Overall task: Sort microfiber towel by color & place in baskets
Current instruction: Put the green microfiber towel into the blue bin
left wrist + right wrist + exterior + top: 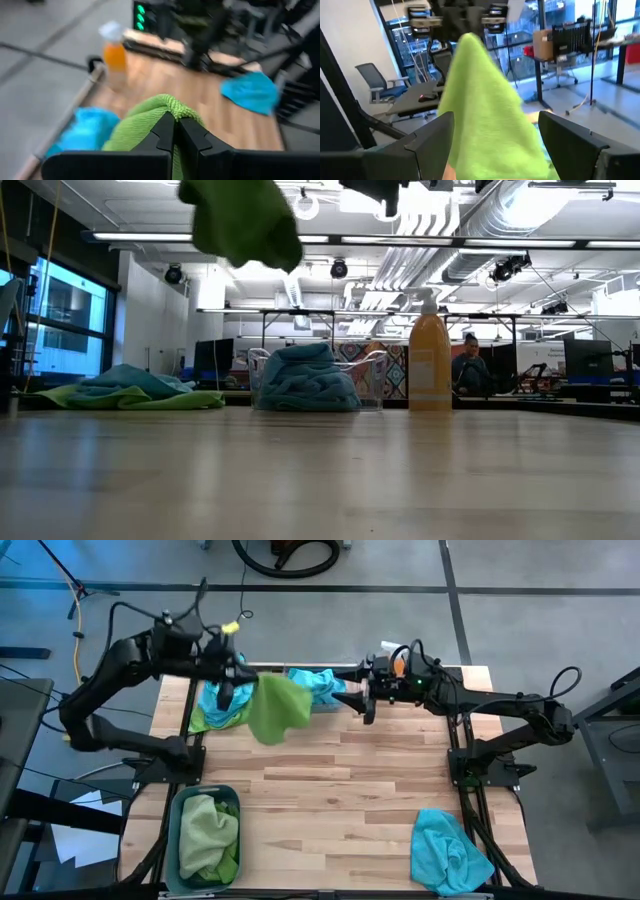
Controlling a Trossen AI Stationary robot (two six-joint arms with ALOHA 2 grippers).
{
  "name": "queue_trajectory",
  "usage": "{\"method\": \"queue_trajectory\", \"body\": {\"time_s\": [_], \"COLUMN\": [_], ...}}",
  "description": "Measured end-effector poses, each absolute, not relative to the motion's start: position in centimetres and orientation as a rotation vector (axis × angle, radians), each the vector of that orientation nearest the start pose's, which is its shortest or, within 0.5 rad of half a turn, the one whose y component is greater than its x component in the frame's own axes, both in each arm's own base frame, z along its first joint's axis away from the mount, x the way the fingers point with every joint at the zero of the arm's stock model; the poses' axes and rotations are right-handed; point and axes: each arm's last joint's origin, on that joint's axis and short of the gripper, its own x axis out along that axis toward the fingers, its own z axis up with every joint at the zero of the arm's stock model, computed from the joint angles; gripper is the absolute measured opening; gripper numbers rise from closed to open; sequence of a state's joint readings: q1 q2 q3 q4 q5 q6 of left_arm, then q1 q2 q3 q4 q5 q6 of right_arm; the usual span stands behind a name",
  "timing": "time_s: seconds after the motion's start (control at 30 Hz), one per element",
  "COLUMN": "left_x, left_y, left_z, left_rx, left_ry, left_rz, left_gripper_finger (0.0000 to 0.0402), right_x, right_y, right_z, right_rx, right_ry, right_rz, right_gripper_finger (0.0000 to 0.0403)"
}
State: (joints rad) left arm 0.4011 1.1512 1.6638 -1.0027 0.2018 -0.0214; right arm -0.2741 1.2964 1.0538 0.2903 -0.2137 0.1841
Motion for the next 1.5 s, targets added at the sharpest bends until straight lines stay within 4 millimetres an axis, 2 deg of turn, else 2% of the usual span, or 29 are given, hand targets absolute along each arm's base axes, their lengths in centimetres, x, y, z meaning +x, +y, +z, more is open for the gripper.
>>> {"method": "queue_trajectory", "body": {"time_s": [0.23,0.47,0.6,0.8,0.93,1.1,1.2,1.5], "left_x": [16.6,15.8,15.0,13.5,12.6,12.8,12.9,11.7], "left_y": [1.9,-2.9,-5.0,-7.4,-8.3,-8.4,-8.6,-9.9], "left_z": [46.2,45.6,44.9,44.7,44.8,45.0,45.1,45.0], "left_rx": [-0.329,-0.428,-0.425,-0.360,-0.305,-0.173,-0.157,-0.466], "left_ry": [0.602,0.742,0.854,0.932,0.921,0.842,0.832,1.000], "left_rz": [0.156,-0.024,-0.091,-0.228,-0.275,-0.286,-0.328,-0.388], "left_gripper_finger": [0.0000,0.0000,0.0000,0.0000,0.0000,0.0000,0.0000,0.0000], "right_x": [28.7,28.8,29.1,29.6,29.7,29.7,29.6,29.3], "right_y": [-7.4,-7.0,-5.6,-2.4,-0.2,2.3,3.4,5.2], "right_z": [35.0,34.7,34.7,34.7,34.8,35.4,35.6,35.4], "right_rx": [0.244,0.296,0.390,0.508,0.585,0.627,0.623,0.570], "right_ry": [0.063,0.097,0.105,0.123,0.128,0.069,0.043,0.079], "right_rz": [-0.041,-0.031,0.013,0.079,0.090,0.106,0.124,0.164], "right_gripper_finger": [0.0287,0.0287,0.0287,0.0287,0.0287,0.0287,0.0287,0.0287]}}
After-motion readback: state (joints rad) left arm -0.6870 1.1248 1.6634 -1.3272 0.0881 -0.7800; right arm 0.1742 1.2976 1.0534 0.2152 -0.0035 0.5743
